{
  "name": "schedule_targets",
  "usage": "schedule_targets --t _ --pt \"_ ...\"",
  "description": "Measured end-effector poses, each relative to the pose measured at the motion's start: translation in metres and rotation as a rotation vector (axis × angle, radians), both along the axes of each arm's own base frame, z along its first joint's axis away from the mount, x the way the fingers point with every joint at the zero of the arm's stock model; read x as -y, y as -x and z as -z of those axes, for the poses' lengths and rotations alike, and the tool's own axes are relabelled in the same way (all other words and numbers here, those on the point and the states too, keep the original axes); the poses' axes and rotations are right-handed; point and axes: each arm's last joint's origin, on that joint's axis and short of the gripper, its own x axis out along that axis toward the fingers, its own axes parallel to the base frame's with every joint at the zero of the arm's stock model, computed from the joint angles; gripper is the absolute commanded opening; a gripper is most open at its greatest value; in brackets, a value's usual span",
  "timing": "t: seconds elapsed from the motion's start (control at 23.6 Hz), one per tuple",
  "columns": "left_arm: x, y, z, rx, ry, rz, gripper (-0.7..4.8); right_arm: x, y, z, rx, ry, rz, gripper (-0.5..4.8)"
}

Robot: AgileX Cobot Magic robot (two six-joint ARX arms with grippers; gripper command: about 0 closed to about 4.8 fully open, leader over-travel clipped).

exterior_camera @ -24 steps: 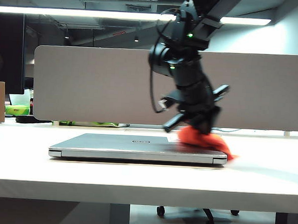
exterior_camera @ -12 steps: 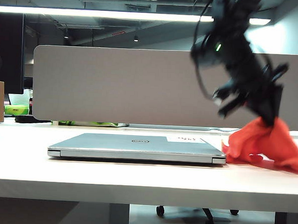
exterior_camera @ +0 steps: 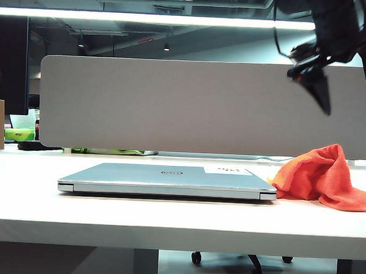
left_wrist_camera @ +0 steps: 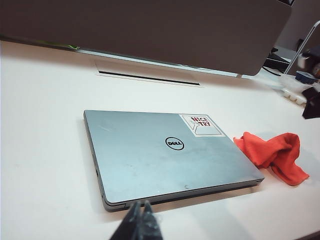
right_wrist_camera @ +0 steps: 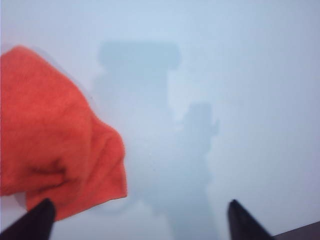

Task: Pick up the rag and use it to wipe the water off the lid of the laptop on the table.

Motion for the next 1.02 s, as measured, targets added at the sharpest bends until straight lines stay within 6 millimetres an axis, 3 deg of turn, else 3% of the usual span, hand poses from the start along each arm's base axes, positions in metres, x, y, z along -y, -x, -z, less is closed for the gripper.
schedule_targets --t 0.04,0.08,0.13,0.17,0.42,0.55,0.63,0.8,0.93,1.02 --pt "0.000 0.000 0.000 0.000 0.000 0.000 -0.05 0.003 0.005 -0.008 0.011 0.001 -0.013 3.47" --pt "0.000 0.000 0.000 0.000 0.000 0.000 -0.05 0.003 0.007 -0.012 0.020 -0.003 -0.019 1.33" --pt "0.000 0.000 0.000 0.000 0.000 0.000 -0.05 0.005 0.013 -0.022 0.039 -0.010 -0.034 0.45" --pt "0.000 0.000 0.000 0.000 0.000 0.000 -0.05 0.006 0.019 -0.029 0.053 -0.020 -0.052 -0.01" --pt "0.000 0.000 0.000 0.000 0.000 0.000 -0.05 0.011 0.050 -0.079 0.231 -0.180 -0.173 -0.08" --pt "0.000 0.000 0.000 0.000 0.000 0.000 -0.05 0.015 0.075 -0.116 0.439 -0.303 -0.249 -0.08" --pt "0.000 0.000 0.000 0.000 0.000 0.000 -0.05 0.020 0.100 -0.152 0.647 -0.398 -0.324 -0.08" --pt "0.000 0.000 0.000 0.000 0.000 0.000 -0.05 0.027 0.129 -0.185 0.870 -0.462 -0.391 -0.08" --pt "-0.002 -0.001 0.000 0.000 -0.005 -0.072 -0.05 0.031 0.149 -0.195 0.990 -0.503 -0.446 -0.08" --pt "-0.004 -0.002 0.000 0.000 -0.010 -0.140 -0.05 0.037 0.171 -0.187 1.090 -0.526 -0.485 -0.08"
